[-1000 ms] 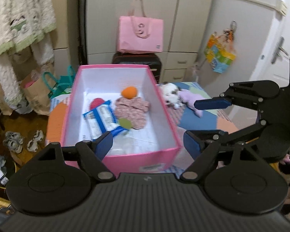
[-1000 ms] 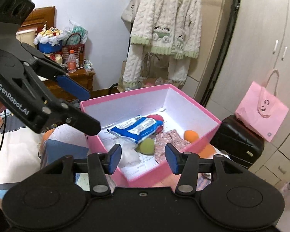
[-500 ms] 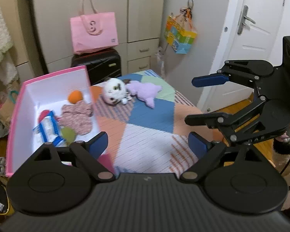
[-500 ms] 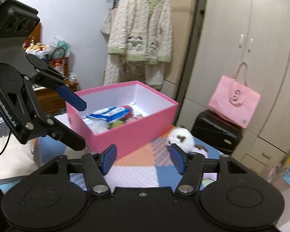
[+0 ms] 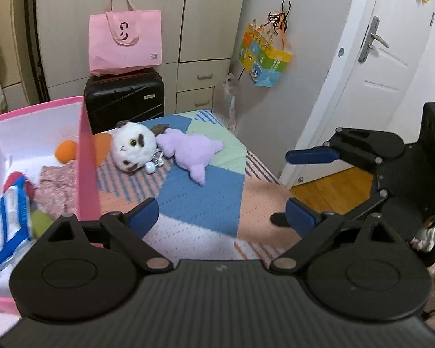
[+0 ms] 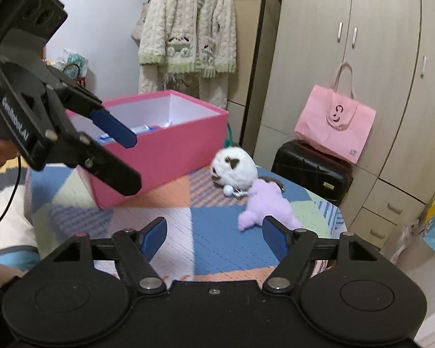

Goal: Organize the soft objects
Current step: 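Move the left gripper down onto the lavender plush toy and close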

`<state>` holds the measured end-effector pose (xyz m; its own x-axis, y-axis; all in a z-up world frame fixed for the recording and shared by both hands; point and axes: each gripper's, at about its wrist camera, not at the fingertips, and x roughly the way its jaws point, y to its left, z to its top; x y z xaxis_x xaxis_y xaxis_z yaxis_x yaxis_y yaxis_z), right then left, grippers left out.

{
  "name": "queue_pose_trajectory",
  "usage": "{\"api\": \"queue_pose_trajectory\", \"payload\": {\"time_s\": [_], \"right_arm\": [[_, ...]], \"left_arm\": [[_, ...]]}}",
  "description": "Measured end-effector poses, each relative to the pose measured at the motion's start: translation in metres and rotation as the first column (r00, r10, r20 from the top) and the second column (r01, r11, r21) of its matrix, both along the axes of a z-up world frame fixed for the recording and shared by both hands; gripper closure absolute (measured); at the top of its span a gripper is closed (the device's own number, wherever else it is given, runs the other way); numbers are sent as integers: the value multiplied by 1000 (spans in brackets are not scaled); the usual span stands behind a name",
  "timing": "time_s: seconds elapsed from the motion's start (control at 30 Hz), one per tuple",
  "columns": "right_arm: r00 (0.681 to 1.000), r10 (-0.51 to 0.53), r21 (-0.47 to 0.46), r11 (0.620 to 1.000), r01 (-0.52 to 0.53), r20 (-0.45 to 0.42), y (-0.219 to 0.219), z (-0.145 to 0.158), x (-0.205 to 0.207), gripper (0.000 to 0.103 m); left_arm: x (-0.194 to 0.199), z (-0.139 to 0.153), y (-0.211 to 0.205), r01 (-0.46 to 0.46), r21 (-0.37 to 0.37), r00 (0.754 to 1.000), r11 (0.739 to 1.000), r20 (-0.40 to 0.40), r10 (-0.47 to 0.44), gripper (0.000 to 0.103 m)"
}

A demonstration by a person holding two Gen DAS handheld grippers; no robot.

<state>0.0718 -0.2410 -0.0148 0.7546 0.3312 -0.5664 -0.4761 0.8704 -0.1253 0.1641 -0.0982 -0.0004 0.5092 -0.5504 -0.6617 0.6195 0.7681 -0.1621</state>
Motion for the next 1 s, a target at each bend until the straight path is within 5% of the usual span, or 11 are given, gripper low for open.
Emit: {"api": "queue_pose_trajectory", "payload": {"time_s": [0.13, 0.37, 0.6, 0.73, 1.0], "right_arm": [[1000, 11, 15, 1000, -11, 5, -7, -18, 17, 18], [1000, -3, -21, 1000, 4, 23, -6, -58, 54, 17], [998, 7, -18, 1000, -6, 57, -16, -73, 85, 12], [997, 16, -25, 1000, -14, 79, -23, -78, 101, 9], [997, 75, 7, 997, -75, 35, -34, -89, 136, 5]], "left_arm": [[15, -16, -11, -25, -40, 1000, 999, 7, 25, 8], [44, -47, -27, -72, -112, 997, 991, -13, 71, 8], [82, -76, -46, -83, -163, 990, 983, -130, 62, 9], [97, -85, -53, -130, -198, 986, 971, -132, 105, 10], [117, -102, -69, -200, -154, 977, 968, -100, 186, 12]]}}
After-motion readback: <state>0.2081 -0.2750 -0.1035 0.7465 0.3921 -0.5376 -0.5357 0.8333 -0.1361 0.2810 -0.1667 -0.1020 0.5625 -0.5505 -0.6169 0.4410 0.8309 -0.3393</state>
